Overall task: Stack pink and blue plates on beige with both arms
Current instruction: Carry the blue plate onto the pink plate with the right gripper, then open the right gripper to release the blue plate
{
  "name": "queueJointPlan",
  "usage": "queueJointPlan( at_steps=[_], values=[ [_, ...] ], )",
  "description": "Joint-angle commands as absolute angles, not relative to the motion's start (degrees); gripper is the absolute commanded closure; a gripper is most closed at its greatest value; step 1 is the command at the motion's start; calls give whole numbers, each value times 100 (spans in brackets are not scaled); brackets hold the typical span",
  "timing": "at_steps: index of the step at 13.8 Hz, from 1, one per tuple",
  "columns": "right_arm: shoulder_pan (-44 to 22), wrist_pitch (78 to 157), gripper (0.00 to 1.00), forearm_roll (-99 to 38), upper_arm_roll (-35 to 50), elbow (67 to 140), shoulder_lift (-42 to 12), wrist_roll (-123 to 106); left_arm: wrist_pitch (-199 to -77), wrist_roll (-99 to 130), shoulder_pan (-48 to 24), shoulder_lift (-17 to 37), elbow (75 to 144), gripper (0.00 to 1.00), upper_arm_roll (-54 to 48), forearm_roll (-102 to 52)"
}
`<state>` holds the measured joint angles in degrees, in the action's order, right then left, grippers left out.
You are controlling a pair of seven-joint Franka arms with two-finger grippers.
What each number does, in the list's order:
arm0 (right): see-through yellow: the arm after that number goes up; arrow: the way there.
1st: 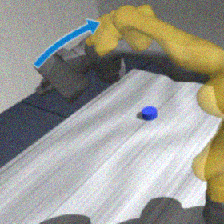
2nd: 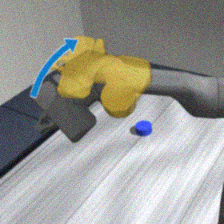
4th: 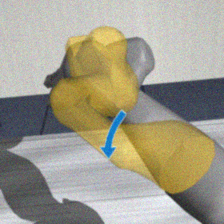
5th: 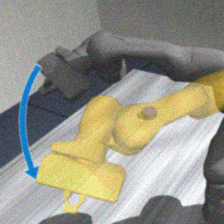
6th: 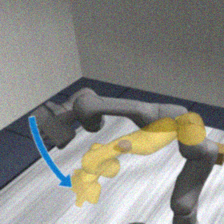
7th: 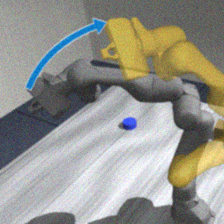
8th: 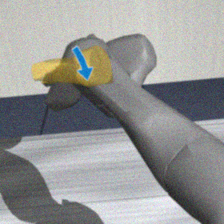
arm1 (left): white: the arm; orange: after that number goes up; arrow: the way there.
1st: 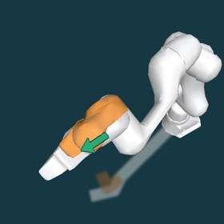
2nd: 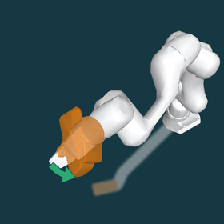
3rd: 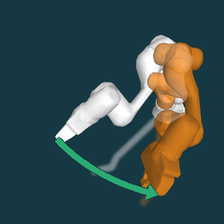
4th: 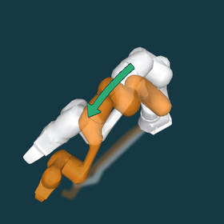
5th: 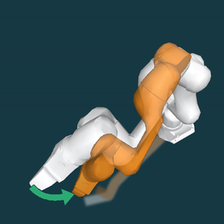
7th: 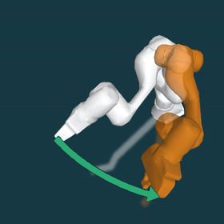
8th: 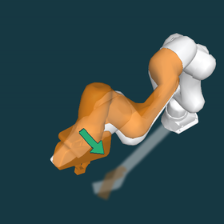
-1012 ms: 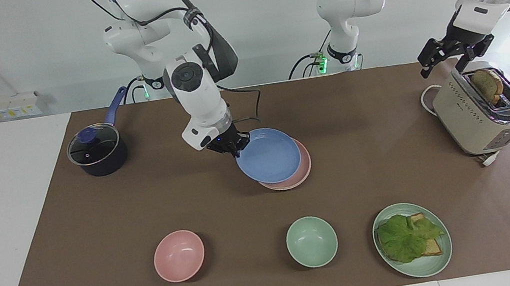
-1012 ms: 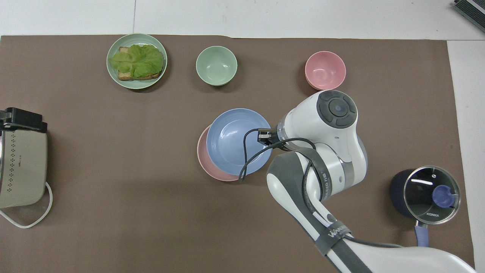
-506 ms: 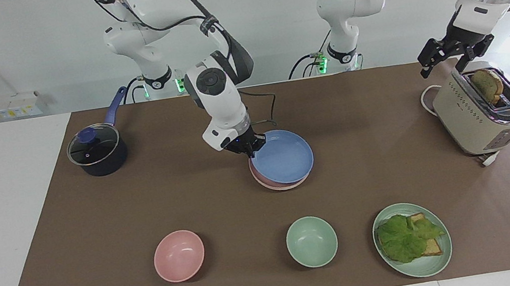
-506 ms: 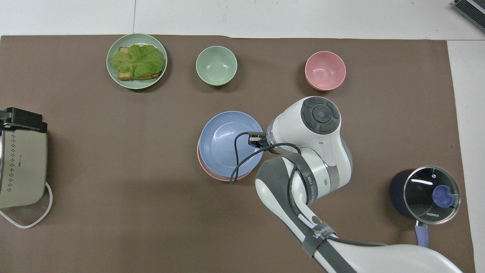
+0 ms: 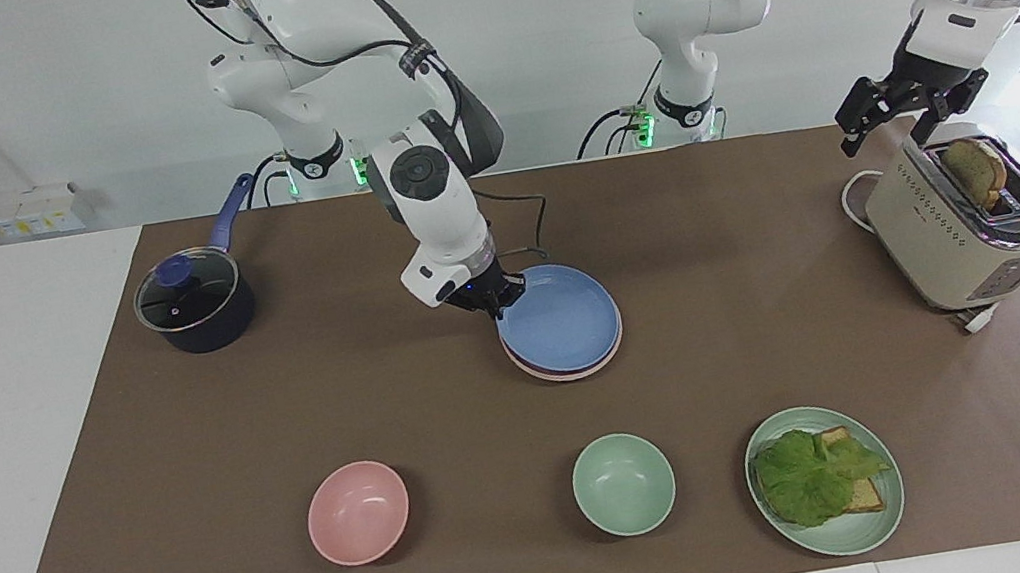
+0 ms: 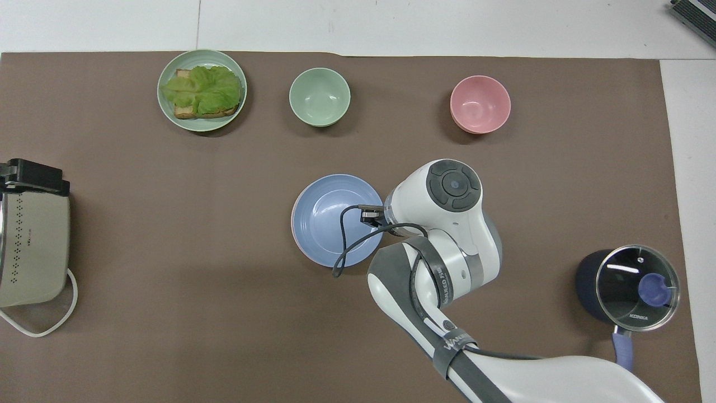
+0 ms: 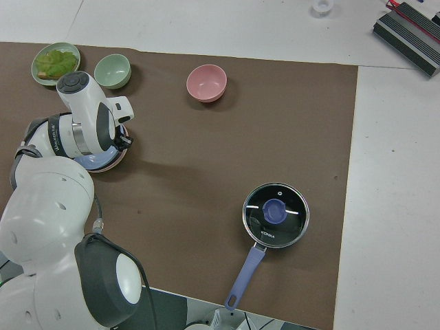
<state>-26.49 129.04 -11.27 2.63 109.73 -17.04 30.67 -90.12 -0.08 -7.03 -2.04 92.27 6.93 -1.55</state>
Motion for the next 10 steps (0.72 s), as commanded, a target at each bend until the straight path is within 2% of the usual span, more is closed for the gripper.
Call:
queueJointPlan(
  at_steps=[1, 2, 6, 10],
  values=[
    [-2610, 13069, 100, -1283, 281, 11057, -1687, 3023, -8991, 9, -686, -325, 9351, 0, 686, -114],
    [-2610, 13061, 88, -1283, 290, 11048, -1696, 3023, -8991, 9, -686, -325, 9343, 0, 686, -114],
    [-2610, 13017, 0, -1205, 281, 11013, -1688, 3032, -8991, 9, -686, -325, 9343, 0, 686, -114],
    [-2549, 12894, 0, -1021, 229, 10916, -1451, 3023, -8991, 9, -686, -325, 9351, 0, 686, -114]
  ],
)
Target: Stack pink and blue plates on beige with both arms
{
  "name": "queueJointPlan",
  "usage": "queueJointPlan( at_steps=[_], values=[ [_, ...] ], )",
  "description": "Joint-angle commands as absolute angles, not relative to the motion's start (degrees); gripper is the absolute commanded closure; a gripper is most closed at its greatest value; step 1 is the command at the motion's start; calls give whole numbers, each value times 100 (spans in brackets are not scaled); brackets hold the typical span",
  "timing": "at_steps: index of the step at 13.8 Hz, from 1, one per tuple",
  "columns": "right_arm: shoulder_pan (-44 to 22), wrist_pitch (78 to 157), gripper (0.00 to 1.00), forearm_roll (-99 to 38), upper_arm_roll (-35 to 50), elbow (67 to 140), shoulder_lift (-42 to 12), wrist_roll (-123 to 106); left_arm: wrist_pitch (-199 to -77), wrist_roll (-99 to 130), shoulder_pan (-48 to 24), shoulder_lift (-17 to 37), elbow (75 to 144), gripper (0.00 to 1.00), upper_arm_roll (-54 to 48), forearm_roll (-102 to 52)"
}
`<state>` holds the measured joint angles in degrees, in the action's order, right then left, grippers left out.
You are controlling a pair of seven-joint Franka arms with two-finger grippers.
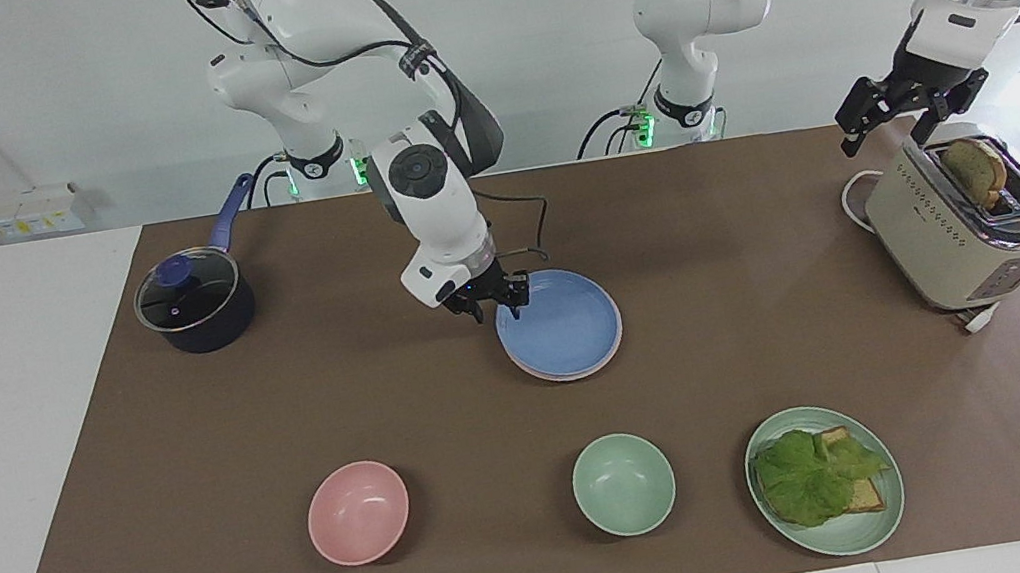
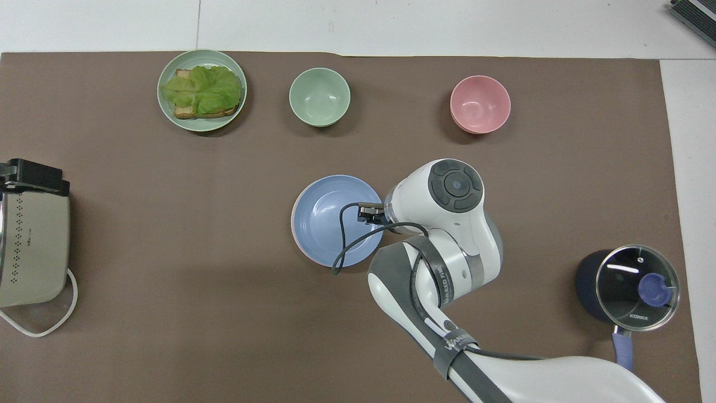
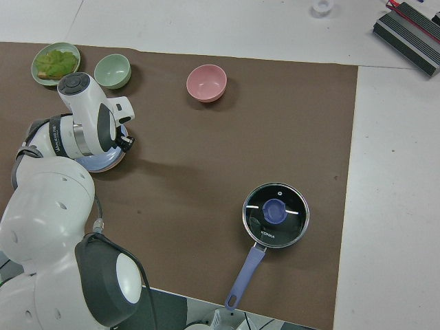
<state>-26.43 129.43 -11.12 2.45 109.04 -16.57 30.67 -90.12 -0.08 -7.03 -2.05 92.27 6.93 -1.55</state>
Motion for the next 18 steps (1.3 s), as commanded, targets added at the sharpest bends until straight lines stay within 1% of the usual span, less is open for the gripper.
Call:
queueJointPlan(
  at_steps=[1, 4, 6, 9, 12, 15, 18],
  values=[
    [-2488, 12824, 0, -802, 220, 10907, -1354, 3015, -8991, 9, -686, -325, 9343, 0, 686, -114],
    [-2189, 12709, 0, -396, 220, 10872, -1073, 3006, -8991, 9, -686, -325, 9343, 0, 686, -114],
    [-1961, 12464, 0, -282, 211, 10697, -959, 2988, -8991, 9, -694, -325, 9343, 0, 686, -114],
    [-1697, 12060, 0, 306, 220, 10477, -765, 2726, -8991, 9, -694, -325, 9343, 0, 686, -123],
    [-1407, 11778, 0, 343, 211, 10459, -397, 2602, -8991, 9, -694, -325, 9343, 0, 686, -114],
    [-1021, 11112, 0, 229, 202, 10363, 60, 2032, -8991, 9, -686, -325, 9343, 0, 686, -114],
    [-643, 10549, 0, 211, 193, 10283, 360, 1645, -8991, 9, -694, -325, 9343, 0, 686, -114]
  ],
)
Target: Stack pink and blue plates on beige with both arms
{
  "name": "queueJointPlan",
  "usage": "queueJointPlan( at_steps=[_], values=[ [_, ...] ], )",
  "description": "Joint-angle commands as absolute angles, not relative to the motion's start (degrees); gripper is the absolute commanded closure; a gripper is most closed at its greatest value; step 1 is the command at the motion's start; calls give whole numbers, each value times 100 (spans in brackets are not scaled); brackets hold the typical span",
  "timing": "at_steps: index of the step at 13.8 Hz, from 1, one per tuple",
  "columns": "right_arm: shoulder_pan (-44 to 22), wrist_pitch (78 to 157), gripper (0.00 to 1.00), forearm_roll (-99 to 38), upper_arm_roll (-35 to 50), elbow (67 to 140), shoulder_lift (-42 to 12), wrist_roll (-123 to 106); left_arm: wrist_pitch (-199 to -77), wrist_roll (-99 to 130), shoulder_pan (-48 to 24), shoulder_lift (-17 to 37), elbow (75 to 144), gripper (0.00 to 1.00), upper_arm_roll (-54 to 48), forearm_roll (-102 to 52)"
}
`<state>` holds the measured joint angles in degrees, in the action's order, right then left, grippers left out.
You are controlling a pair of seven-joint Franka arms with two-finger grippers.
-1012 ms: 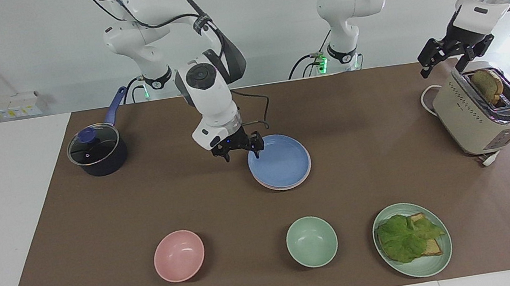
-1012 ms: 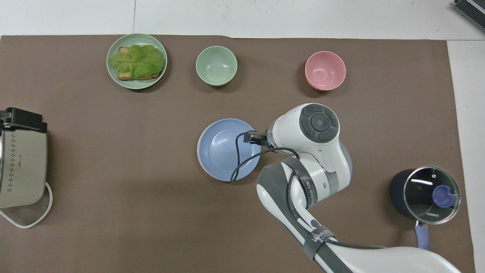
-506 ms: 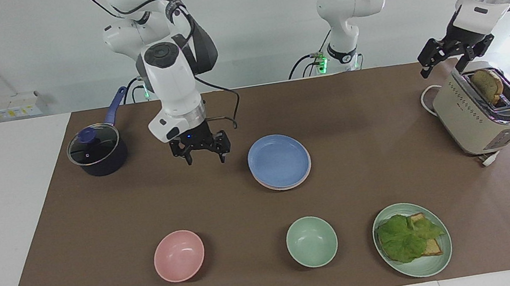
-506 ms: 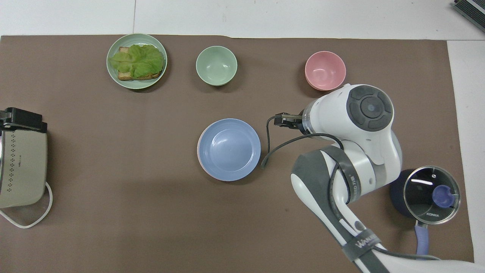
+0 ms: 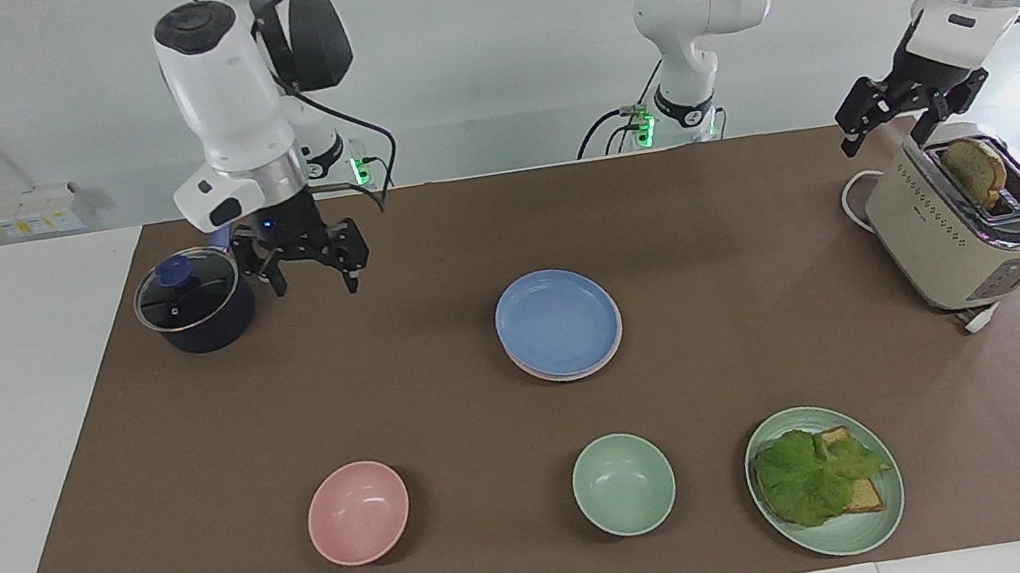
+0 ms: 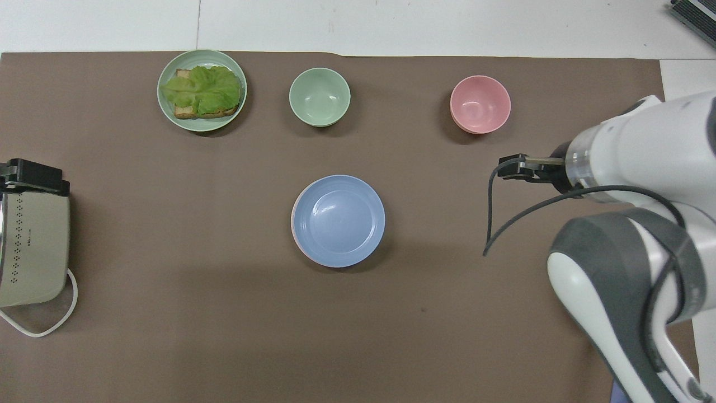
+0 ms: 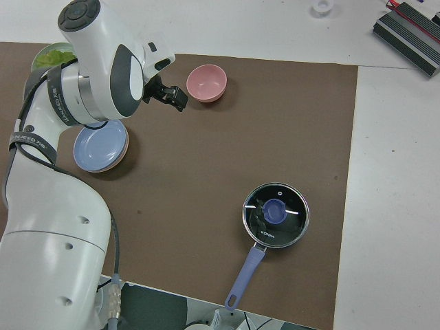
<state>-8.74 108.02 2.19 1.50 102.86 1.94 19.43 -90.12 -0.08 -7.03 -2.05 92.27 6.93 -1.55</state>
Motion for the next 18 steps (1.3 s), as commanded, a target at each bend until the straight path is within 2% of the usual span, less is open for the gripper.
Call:
queueJointPlan(
  at_steps=[1, 3, 7, 9, 12, 18],
  values=[
    [-537, 10364, 0, 176, 193, 10275, 465, 1417, -8991, 9, -686, -325, 9343, 0, 686, -114],
    [-361, 10048, 0, 123, 158, 10100, 545, 1345, -8991, 9, -694, -325, 9343, 0, 686, -114],
    [-264, 9020, 0, 44, -114, 9195, 527, 1301, -8991, 9, -686, -325, 9351, 0, 686, -123],
    [-272, 8711, 0, 35, -281, 9062, 536, 1248, -8991, 9, -694, -325, 9343, 0, 686, -123],
    [-272, 8745, 0, -210, -474, 9465, 703, 1169, -8991, 9, -694, -325, 9351, 0, 686, -114],
    [-281, 9113, 0, -88, -501, 9518, 676, 553, -8991, 9, -694, -325, 9343, 0, 686, -114]
  ],
)
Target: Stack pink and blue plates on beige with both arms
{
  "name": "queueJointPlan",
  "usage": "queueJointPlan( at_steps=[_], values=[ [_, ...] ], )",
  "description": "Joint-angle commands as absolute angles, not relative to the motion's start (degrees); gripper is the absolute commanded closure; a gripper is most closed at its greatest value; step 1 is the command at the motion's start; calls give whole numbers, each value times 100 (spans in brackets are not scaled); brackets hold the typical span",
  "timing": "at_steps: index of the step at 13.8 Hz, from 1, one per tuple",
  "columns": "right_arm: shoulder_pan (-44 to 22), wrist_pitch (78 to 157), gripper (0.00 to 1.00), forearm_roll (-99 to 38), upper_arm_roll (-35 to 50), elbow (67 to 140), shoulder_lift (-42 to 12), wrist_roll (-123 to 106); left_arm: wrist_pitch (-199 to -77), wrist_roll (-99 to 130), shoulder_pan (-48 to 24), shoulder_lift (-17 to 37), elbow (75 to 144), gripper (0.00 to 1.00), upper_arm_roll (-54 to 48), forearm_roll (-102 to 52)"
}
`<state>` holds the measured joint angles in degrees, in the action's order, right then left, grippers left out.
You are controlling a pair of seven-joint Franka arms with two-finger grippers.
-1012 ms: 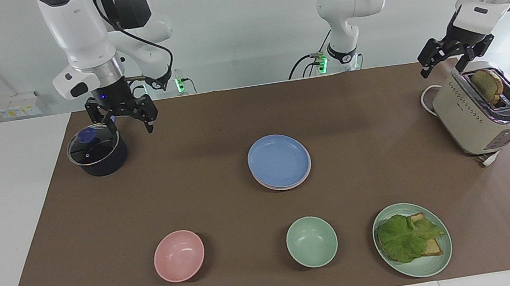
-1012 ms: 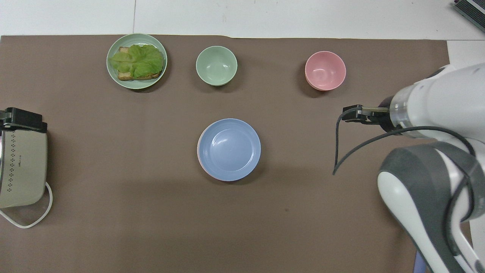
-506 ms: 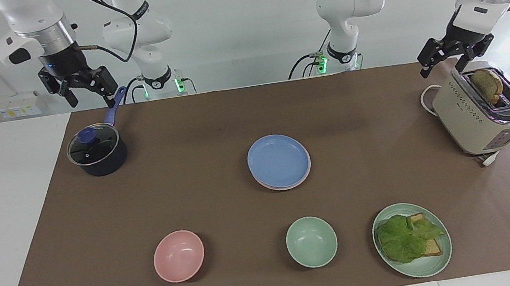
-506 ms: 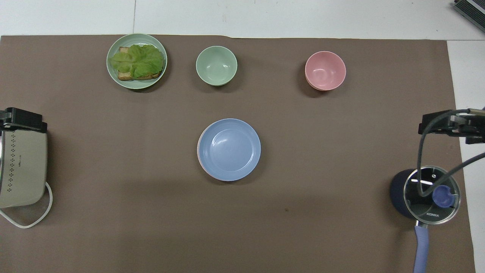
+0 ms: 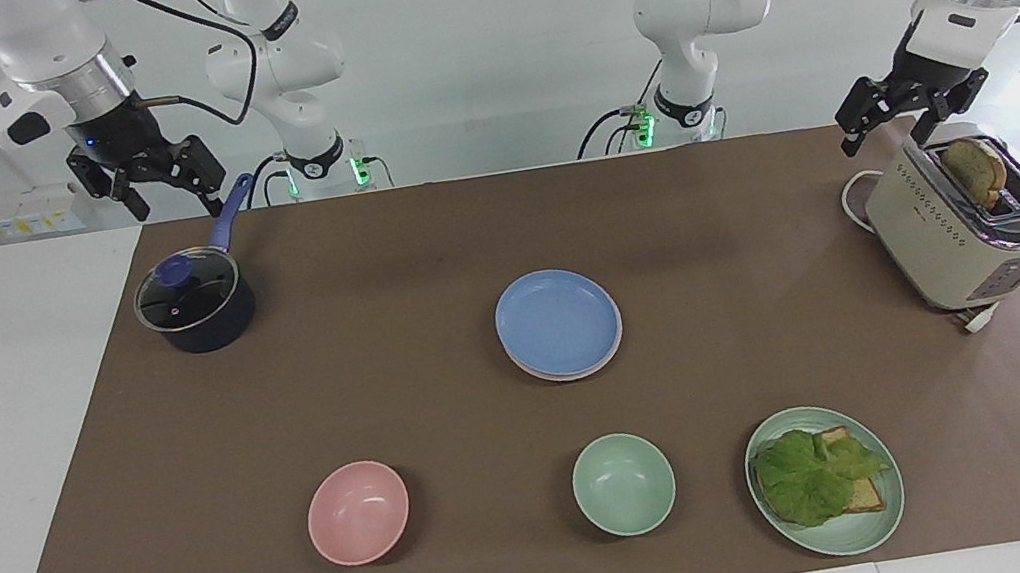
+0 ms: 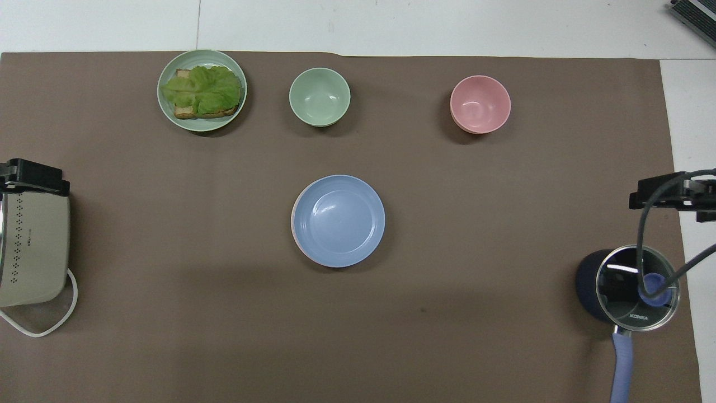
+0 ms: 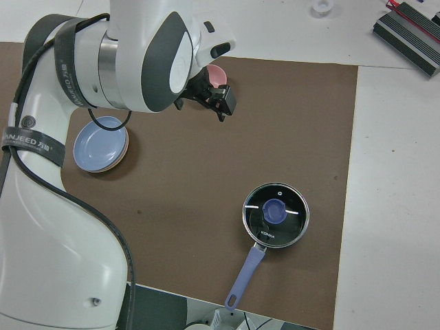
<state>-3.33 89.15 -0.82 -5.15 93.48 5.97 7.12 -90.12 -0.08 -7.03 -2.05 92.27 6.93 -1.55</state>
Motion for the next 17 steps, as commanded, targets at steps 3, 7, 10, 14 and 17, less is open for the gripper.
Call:
queueJointPlan(
  at_steps=[3, 7, 10, 14, 17],
  values=[
    [-378, 9141, 0, -44, -457, 9799, 835, 931, -8991, 9, -686, -325, 9343, 0, 686, -123],
    [-351, 9158, 0, -9, -457, 9992, 975, 835, -8991, 9, -686, -325, 9351, 0, 686, -114],
    [-369, 9456, 0, 307, -422, 10301, 1116, 538, -8991, 9, -694, -325, 9343, 0, 686, -114],
    [-308, 8397, 0, 158, -422, 9066, 416, 202, -8991, 9, -686, -325, 9343, 0, 686, -114],
    [-299, 8569, 0, 167, -422, 9192, 457, 228, -8991, 9, -694, -325, 9343, 0, 686, -114]
  ],
)
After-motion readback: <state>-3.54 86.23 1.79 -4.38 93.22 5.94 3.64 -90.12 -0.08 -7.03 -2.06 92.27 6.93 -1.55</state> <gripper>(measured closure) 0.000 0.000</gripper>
